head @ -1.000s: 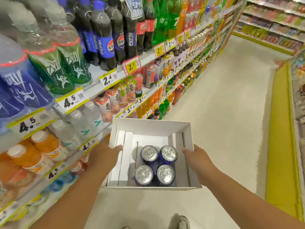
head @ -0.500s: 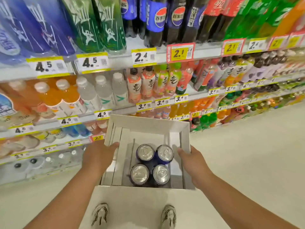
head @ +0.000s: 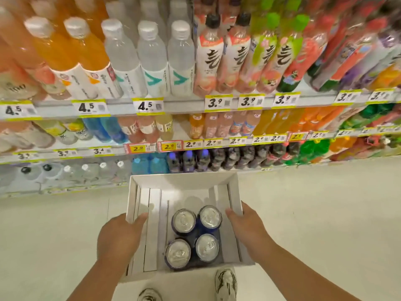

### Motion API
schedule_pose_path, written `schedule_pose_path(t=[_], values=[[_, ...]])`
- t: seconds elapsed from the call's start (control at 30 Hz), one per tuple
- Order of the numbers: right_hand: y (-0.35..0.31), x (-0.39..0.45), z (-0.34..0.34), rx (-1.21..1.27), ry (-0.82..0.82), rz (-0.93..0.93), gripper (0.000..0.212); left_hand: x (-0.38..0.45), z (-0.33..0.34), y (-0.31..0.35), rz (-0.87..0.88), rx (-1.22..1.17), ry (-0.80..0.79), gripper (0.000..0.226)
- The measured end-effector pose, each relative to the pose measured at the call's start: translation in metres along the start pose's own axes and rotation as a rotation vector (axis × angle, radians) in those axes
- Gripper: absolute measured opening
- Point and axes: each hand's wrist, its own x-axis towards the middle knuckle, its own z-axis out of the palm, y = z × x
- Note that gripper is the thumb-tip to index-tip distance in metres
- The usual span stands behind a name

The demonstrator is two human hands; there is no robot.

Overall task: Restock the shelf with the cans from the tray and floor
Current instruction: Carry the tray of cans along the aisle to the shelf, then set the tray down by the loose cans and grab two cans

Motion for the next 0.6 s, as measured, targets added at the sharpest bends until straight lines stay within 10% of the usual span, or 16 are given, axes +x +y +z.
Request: schedule_pose_path(t=[0.6], values=[[0.217, 0.209, 0.182, -0.134, -0.112, 0.03, 0.034, 0.145, 0.268, -0.178, -0.18, 0.003, 0.015, 0.053]])
